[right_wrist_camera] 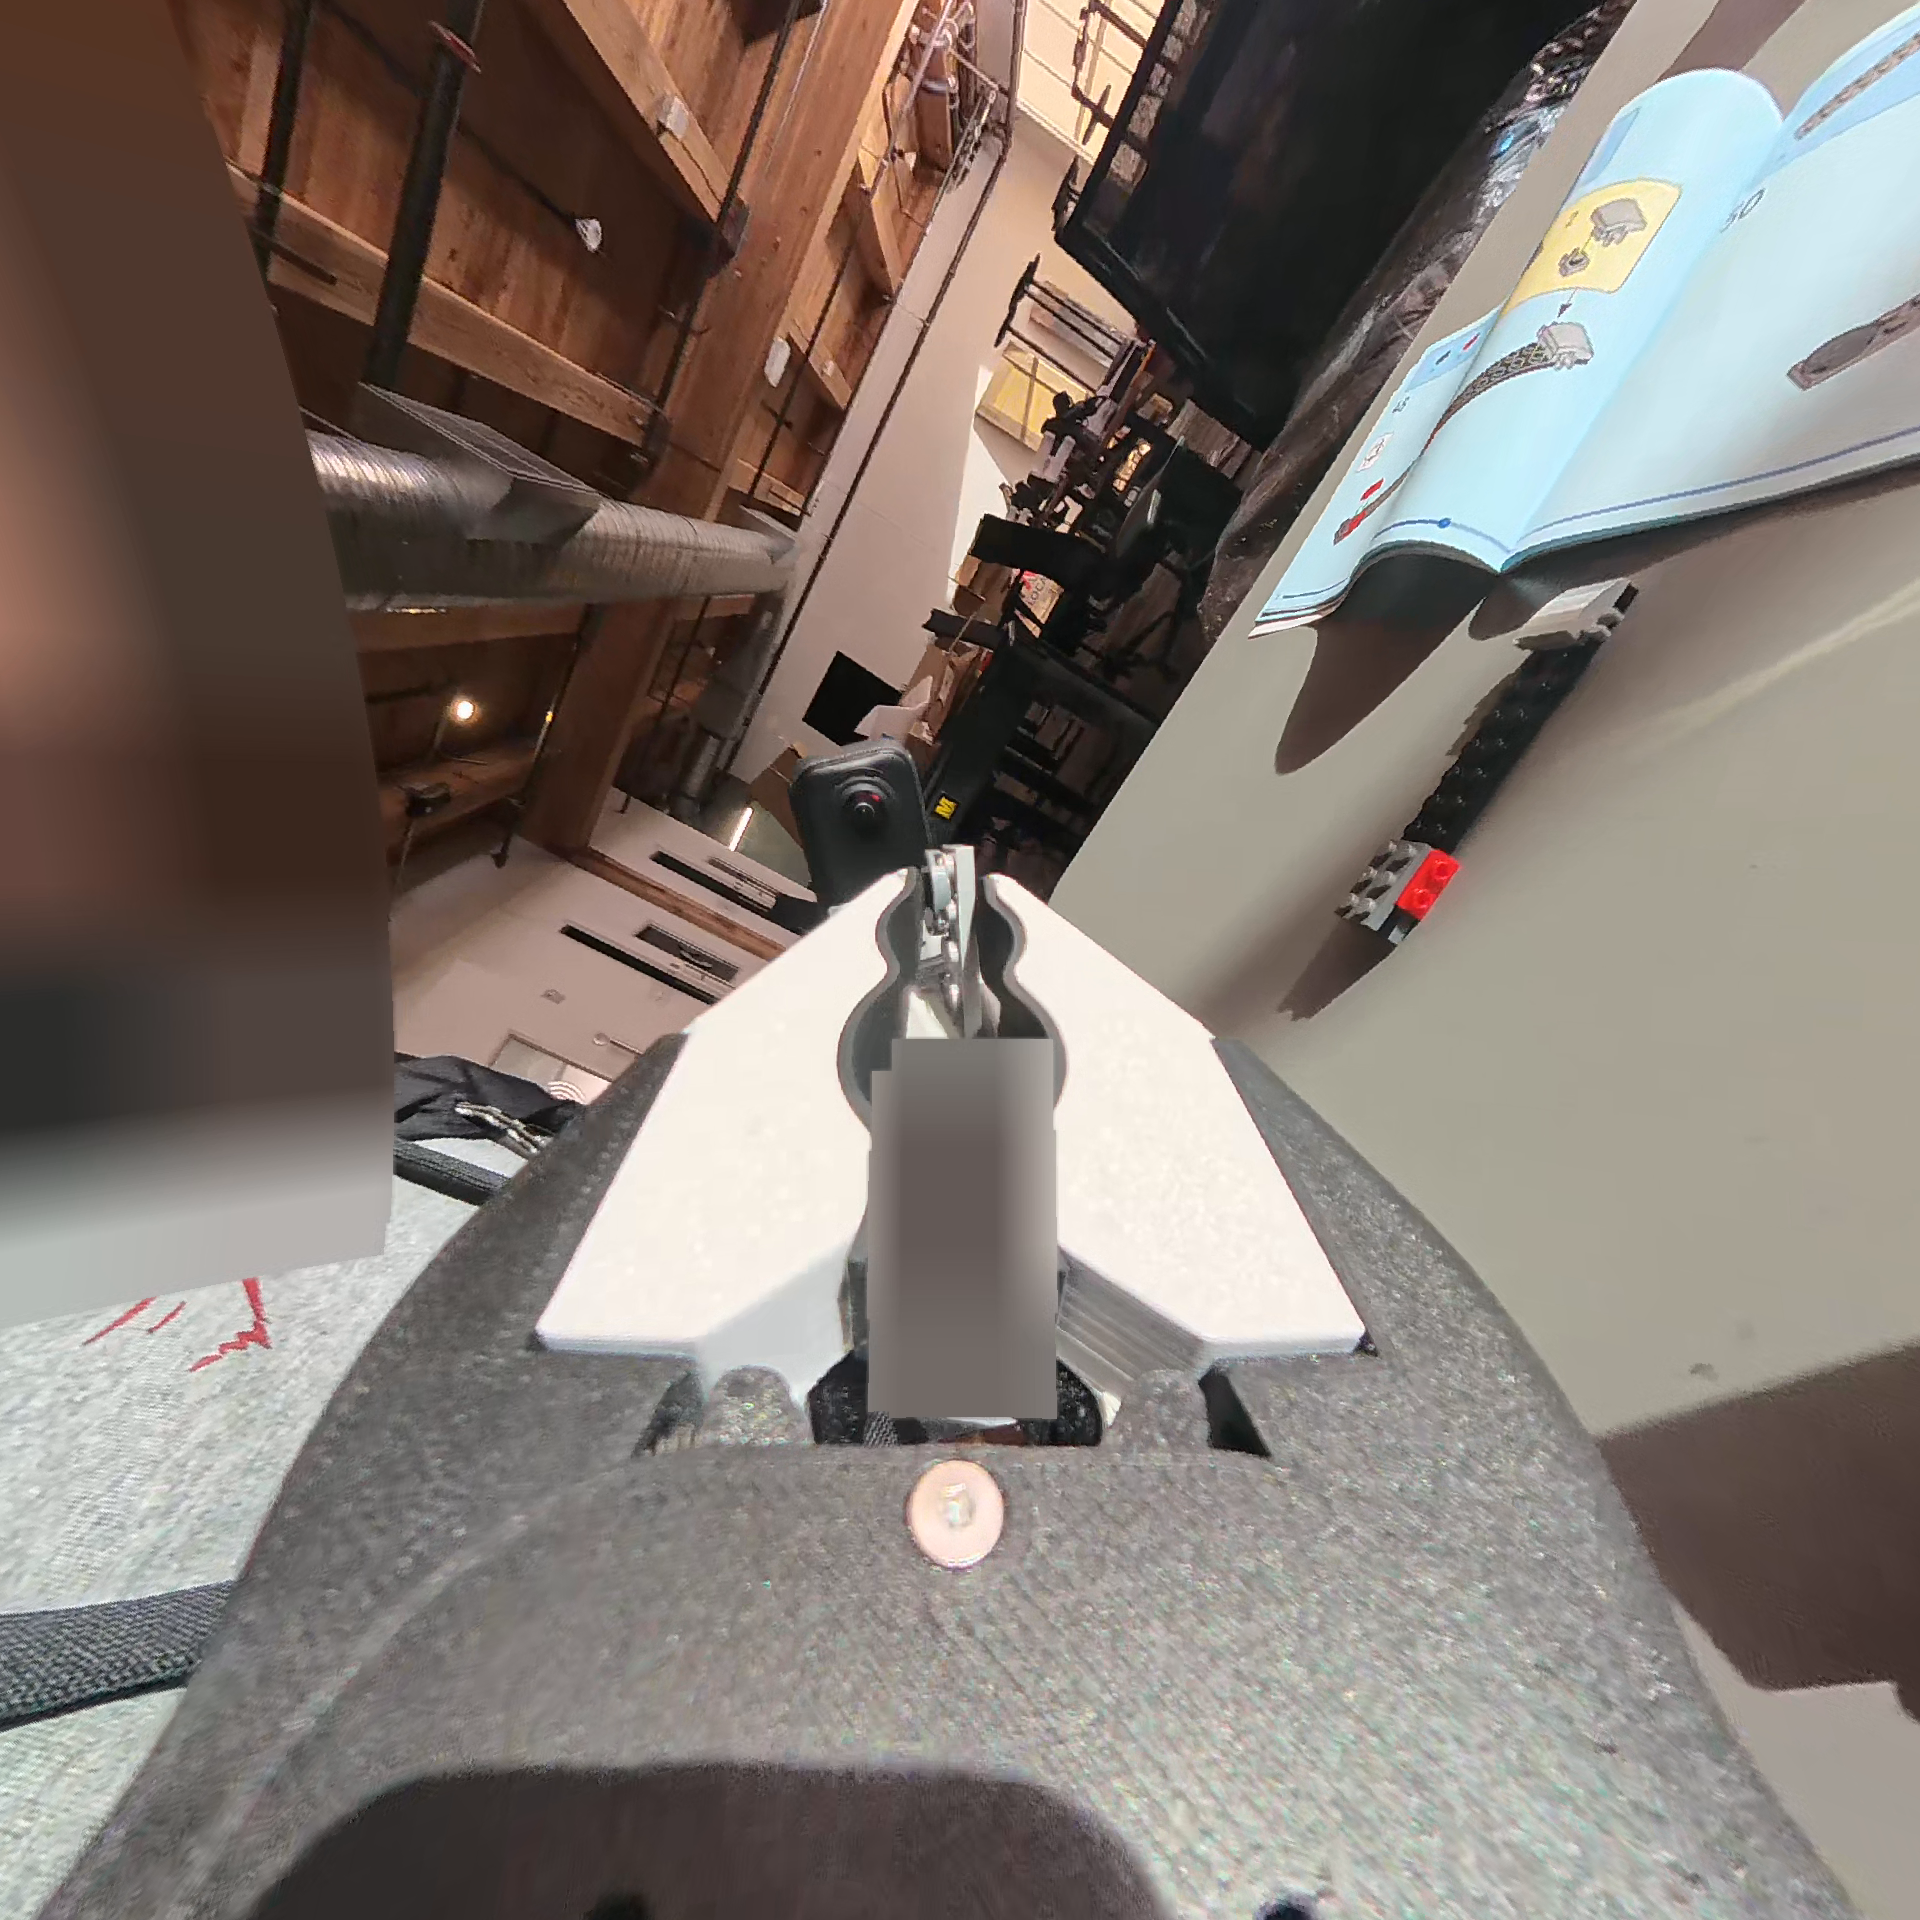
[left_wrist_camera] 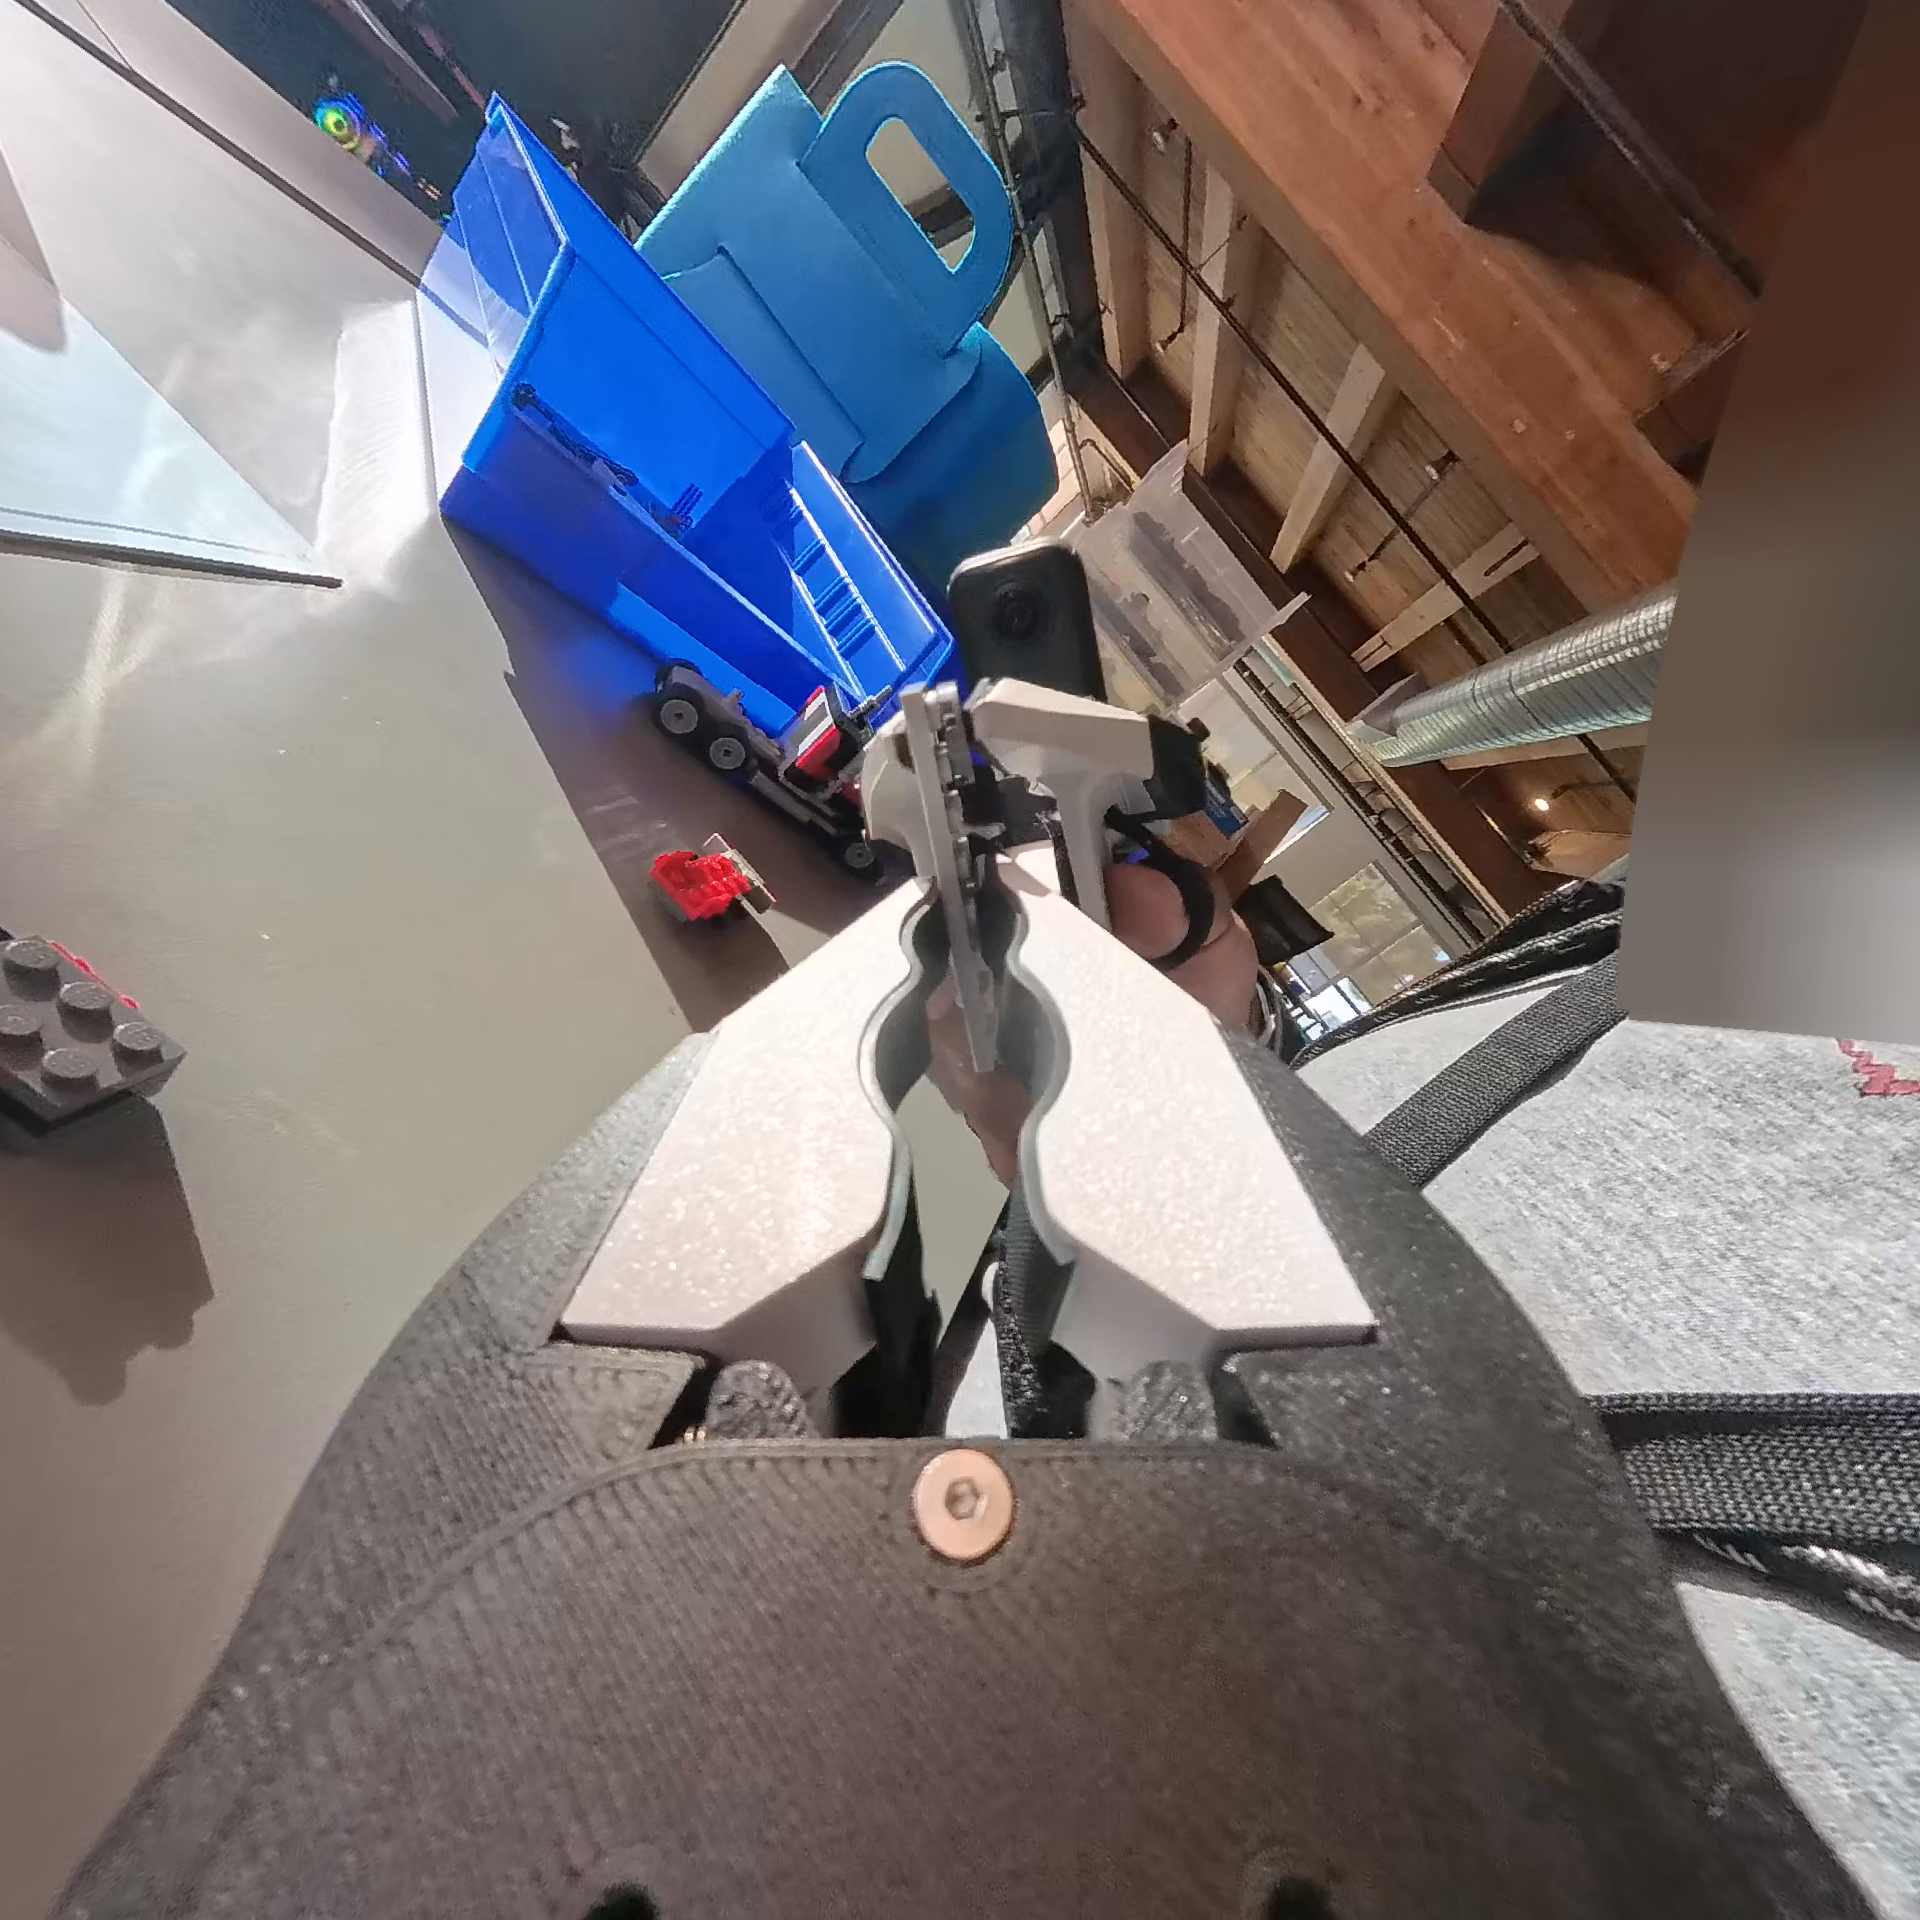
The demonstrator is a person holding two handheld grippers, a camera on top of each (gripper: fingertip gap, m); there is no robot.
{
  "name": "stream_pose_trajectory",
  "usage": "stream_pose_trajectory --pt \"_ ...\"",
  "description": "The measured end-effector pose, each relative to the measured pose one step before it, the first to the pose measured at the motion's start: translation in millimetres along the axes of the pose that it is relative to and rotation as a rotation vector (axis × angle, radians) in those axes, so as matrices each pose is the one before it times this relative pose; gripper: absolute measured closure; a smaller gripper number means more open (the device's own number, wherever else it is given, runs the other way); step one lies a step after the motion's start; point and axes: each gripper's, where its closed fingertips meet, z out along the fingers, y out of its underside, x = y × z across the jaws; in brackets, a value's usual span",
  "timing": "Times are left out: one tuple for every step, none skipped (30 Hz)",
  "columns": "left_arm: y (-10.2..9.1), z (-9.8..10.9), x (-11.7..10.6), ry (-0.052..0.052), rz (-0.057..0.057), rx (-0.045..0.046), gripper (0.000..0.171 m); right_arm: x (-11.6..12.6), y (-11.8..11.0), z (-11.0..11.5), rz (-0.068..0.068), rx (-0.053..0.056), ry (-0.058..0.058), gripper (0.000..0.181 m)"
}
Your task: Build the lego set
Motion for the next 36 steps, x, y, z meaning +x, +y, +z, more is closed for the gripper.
stream_pose_trajectory --pt "-0.15 0.28 -0.21 -0.0056 0.0065 0.00179 0.166 -0.20 0.09 -0.10 0.0101 0.0048 -0.0054 0.170" --pt "0.14 0.33 -0.12 -0.0060 0.0078 0.00150 0.166 -0.02 0.04 -0.14 0.0101 0.0034 -0.0042 0.170" --pt "0.14 0.25 -0.25 -0.0062 0.0076 0.00157 0.166 0.16 0.01 -0.23 0.0052 0.0025 -0.0019 0.170" --pt "0.22 0.37 -0.18 -0.0046 0.0055 0.00175 0.166 0.11 0.09 -0.17 0.0029 0.0011 -0.0007 0.170" --pt "0.08 0.36 -0.03 -0.0028 0.0030 0.00174 0.166 0.24 -0.03 -0.23 0.0040 0.0008 0.0002 0.170" --pt "0.02 0.39 0.15 -0.0004 0.0018 0.00246 0.166 0.11 -0.04 -0.09 0.0042 0.0010 0.0002 0.170" --pt "0.00 0.37 0.22 -0.0003 0.0022 0.00211 0.166 0.09 -0.08 -0.02 0.0045 0.0009 -0.0009 0.170" --pt "-0.01 0.34 0.03 -0.0014 0.0035 0.00163 0.166 0.08 -0.03 -0.13 0.0055 0.0009 -0.0009 0.170" --pt "0.10 0.26 -0.20 -0.0031 0.0045 0.00039 0.166 0.30 0.06 0.03 0.0059 0.0008 -0.0007 0.170" --pt "0.20 0.26 -0.19 -0.0031 0.0037 -0.00071 0.166 0.01 0.18 0.01 0.0050 -0.0001 -0.0016 0.169" --pt "0.04 0.17 -0.12 -0.0015 0.0035 0.00020 0.166 -0.02 0.15 -0.03 0.0046 -0.0002 -0.0030 0.169" --pt "0.18 0.16 -0.05 -0.0035 0.0059 -0.00025 0.166 0.10 0.15 -0.17 0.0052 0.0002 -0.0007 0.169" --pt "0.53 0.28 -0.48 -0.0070 0.0093 -0.00150 0.166 0.50 0.30 -0.03 0.0075 -0.0001 0.0011 0.169" --pt "0.32 0.18 -0.41 -0.0082 0.0129 0.00000 0.166 0.21 -0.04 -0.15 0.0102 0.0020 -0.0019 0.169" --pt "-0.11 0.18 -0.32 -0.0084 0.0134 0.00099 0.165 -0.09 0.08 -0.14 0.0138 0.0042 -0.0054 0.169" --pt "0.13 0.17 -0.31 -0.0090 0.0144 0.00013 0.165 0.07 0.03 -0.08 0.0175 0.0050 -0.0061 0.169" --pt "0.12 0.25 -0.31 -0.0085 0.0140 -0.00063 0.165 0.27 0.00 -0.09 0.0175 0.0052 -0.0054 0.169" --pt "0.15 0.09 -0.44 -0.0082 0.0130 -0.00059 0.165 0.36 0.13 -0.05 0.0137 0.0036 -0.0040 0.169" --pt "0.06 0.00 -0.35 -0.0071 0.0104 0.00030 0.165 0.04 0.11 0.02 0.0120 0.0022 -0.0040 0.169" --pt "-0.01 0.00 -0.35 -0.0065 0.0091 0.00144 0.165 -0.08 0.05 0.02 0.0065 0.0009 -0.0030 0.169" --pt "-0.10 0.09 -0.25 -0.0065 0.0095 0.00180 0.165 -0.19 0.19 0.03 0.0011 0.0002 -0.0010 0.168" --pt "-0.23 -0.10 -0.21 -0.0067 0.0101 0.00229 0.165 -0.31 0.01 0.02 -0.0004 0.0006 0.0002 0.168" --pt "-0.31 0.01 -0.10 -0.0057 0.0113 0.00312 0.165 -0.50 0.01 0.03 0.0024 0.0011 -0.0011 0.168" --pt "-0.42 -0.14 0.03 -0.0046 0.0099 0.00397 0.165 -0.46 0.06 0.10 0.0051 0.0016 -0.0023 0.168" --pt "-0.14 -0.07 -0.15 -0.0050 0.0075 0.00305 0.165 -0.15 -0.06 0.00 0.0035 0.0018 -0.0010 0.167" --pt "-0.10 -0.12 -0.07 -0.0034 0.0055 0.00209 0.165 -0.03 0.13 0.06 -0.0006 0.0007 -0.0007 0.168" --pt "0.08 -0.03 0.04 -0.0026 0.0048 0.00148 0.165 0.00 -0.12 -0.19 0.0005 0.0005 -0.0004 0.168" --pt "-0.10 -0.13 0.16 -0.0019 0.0053 0.00203 0.165 -0.32 0.08 -0.01 0.0015 0.0013 -0.0023 0.168" --pt "-0.23 -0.08 0.22 -0.0022 0.0063 0.00291 0.165 -0.48 0.08 -0.05 0.0038 0.0027 -0.0040 0.168" --pt "-0.13 -0.11 0.25 -0.0023 0.0074 0.00271 0.165 -0.45 0.04 -0.13 0.0075 0.0044 -0.0058 0.168" --pt "-0.22 -0.19 0.35 -0.0023 0.0074 0.00381 0.165 -0.66 -0.04 -0.02 0.0111 0.0057 -0.0083 0.168" --pt "-0.15 -0.32 0.21 -0.0030 0.0071 0.00293 0.165 -0.42 0.41 -0.04 0.0134 0.0037 -0.0083 0.167" --pt "0.05 -0.16 0.08 -0.0041 0.0071 0.00243 0.165 -0.31 0.36 0.02 0.0131 0.0046 -0.0075 0.167" --pt "0.07 -0.08 -0.02 -0.0038 0.0058 0.00121 0.165 -0.16 0.37 0.02 0.0094 0.0037 -0.0056 0.167" --pt "-0.01 -0.01 -0.12 -0.0038 0.0049 0.00096 0.165 0.04 0.25 -0.17 0.0077 0.0035 -0.0036 0.166" --pt "0.09 0.02 0.00 -0.0034 0.0049 0.00054 0.165 -0.07 0.25 -0.14 0.0067 0.0027 -0.0022 0.166"
